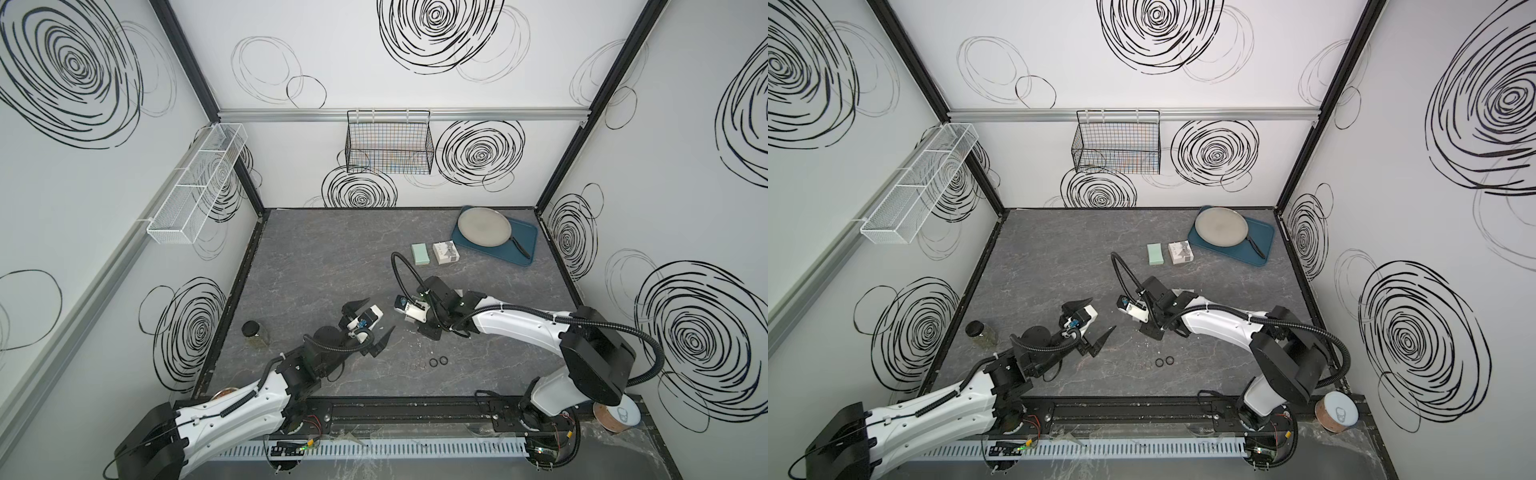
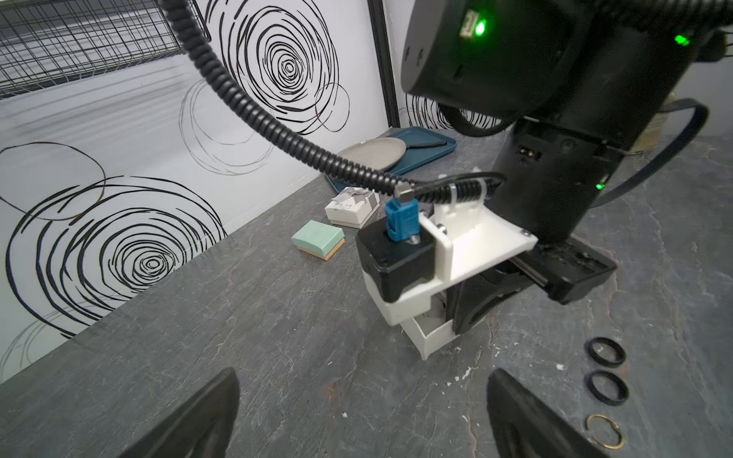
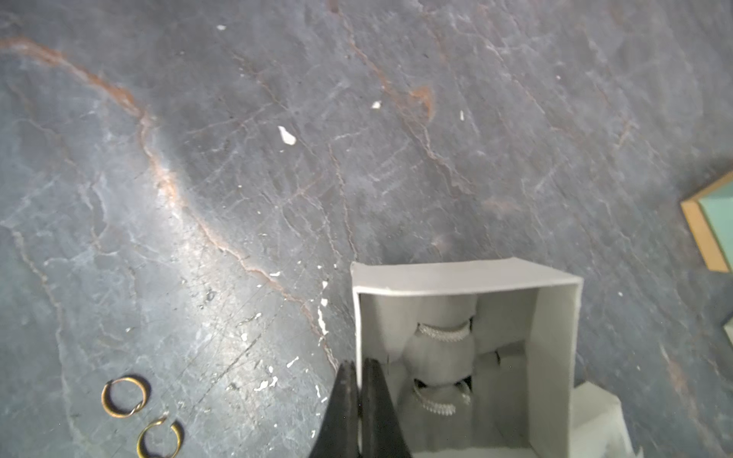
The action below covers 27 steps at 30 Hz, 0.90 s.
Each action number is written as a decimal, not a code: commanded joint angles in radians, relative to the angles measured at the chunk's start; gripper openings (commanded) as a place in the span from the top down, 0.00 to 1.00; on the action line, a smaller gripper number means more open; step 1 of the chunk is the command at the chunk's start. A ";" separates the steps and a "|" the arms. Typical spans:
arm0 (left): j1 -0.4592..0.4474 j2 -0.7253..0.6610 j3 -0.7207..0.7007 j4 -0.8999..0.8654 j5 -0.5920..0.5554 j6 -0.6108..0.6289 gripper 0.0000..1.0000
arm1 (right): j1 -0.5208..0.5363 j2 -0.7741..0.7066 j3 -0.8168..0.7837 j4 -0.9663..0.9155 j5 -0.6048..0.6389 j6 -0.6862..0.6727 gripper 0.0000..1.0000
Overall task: Take the rings out of the lift-off lid box
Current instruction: Place the jewelry box at the center of the board.
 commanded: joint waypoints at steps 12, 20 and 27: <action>0.004 0.004 -0.034 0.070 -0.027 -0.017 0.00 | -0.016 0.163 0.118 -0.069 -0.054 -0.204 1.00; 0.047 0.026 -0.056 0.107 0.021 -0.037 0.00 | -0.018 0.151 0.112 -0.078 0.001 -0.248 0.75; 0.065 0.047 -0.022 0.098 0.050 -0.041 0.00 | -0.002 0.038 0.163 -0.143 0.075 -0.204 0.21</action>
